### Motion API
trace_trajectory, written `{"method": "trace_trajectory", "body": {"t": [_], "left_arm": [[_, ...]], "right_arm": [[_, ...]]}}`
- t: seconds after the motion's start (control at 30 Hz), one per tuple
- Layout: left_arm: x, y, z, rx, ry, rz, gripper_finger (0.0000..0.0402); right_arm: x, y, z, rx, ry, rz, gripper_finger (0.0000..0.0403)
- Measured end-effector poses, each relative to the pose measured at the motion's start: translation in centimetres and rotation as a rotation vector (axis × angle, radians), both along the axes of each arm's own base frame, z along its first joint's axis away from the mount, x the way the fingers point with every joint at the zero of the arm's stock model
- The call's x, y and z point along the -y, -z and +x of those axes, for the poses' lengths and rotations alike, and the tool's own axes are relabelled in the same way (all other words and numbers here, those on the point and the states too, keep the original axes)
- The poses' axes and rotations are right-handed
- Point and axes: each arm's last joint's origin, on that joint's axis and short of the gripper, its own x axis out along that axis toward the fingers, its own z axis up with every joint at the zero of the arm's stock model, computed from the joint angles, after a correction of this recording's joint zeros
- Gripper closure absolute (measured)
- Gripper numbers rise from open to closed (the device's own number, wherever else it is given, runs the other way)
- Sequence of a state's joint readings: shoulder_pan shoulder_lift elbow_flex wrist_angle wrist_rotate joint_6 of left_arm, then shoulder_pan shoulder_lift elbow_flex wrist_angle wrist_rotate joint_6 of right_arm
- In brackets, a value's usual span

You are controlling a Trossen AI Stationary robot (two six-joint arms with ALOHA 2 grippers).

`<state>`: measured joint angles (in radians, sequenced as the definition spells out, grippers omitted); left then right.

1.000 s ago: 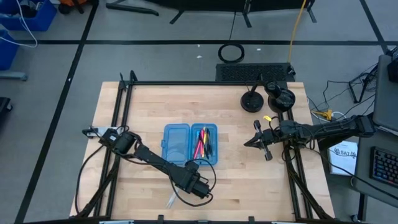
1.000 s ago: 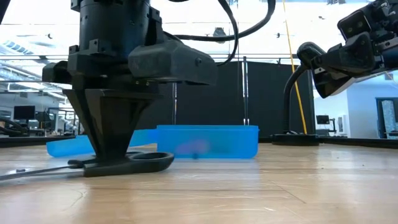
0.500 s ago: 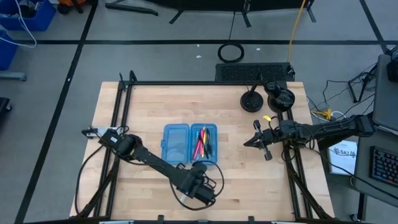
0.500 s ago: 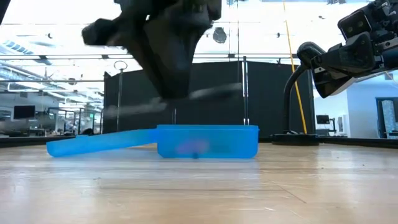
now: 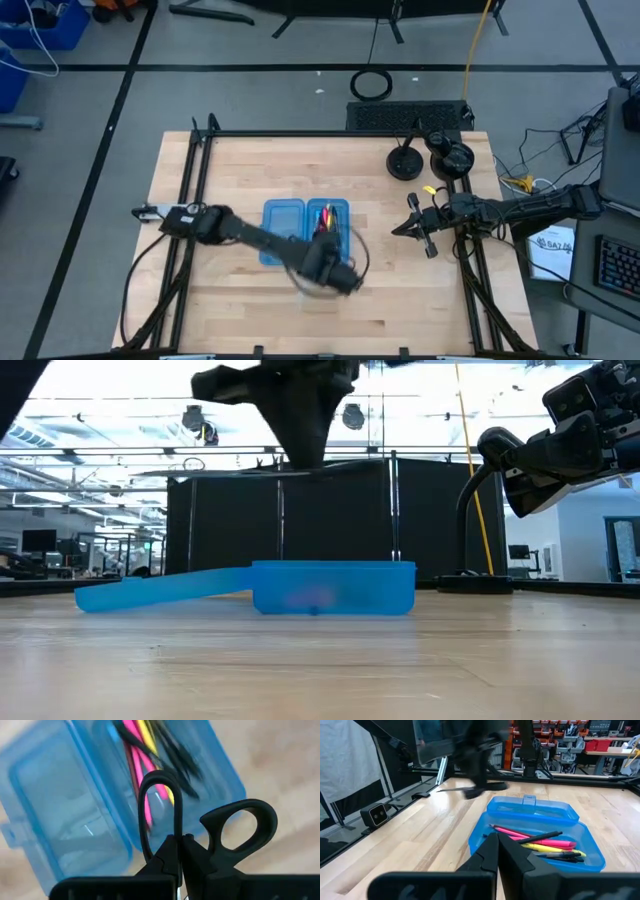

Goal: Pick & place school supplies into a supply box
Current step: Put the scissors into the blue pencil box

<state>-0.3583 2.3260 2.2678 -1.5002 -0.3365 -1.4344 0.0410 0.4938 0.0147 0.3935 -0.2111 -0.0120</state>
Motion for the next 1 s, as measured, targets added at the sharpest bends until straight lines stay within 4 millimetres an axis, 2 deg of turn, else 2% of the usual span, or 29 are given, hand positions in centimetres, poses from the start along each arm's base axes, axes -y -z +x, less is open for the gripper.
{"method": "trace_trajectory", "body": {"t": [0.1, 0.27, 0.4, 0.57, 0.77, 1.0], "left_arm": [[-3.0, -0.8, 1.0, -0.003, 0.008, 0.003, 0.0394], [-8.1, -1.1, 2.1, -0.016, -0.008, 0.041, 0.0394], [-10.9, -0.9, 3.2, 0.035, -0.021, 0.07, 0.0394], [-12.7, -0.9, 3.8, 0.067, -0.014, 0.073, 0.0394], [-14.0, 0.2, 3.6, 0.019, -0.044, 0.058, 0.0394], [-14.2, 2.9, 4.0, 0.029, -0.055, 0.05, 0.0394]], "right_arm": [[0.0, 0.0, 0.0, 0.001, 0.0, 0.0, 0.0403], [0.0, 0.0, 0.0, -0.003, 0.0, 0.0, 0.0403], [0.0, 0.2, 0.0, -0.019, 0.0, -0.002, 0.0403], [0.0, 0.3, 0.0, -0.032, -0.001, -0.003, 0.0403], [0.0, 0.3, 0.0, -0.033, -0.001, -0.004, 0.0403], [0.0, 0.3, 0.0, -0.034, -0.001, -0.004, 0.0403]]}}
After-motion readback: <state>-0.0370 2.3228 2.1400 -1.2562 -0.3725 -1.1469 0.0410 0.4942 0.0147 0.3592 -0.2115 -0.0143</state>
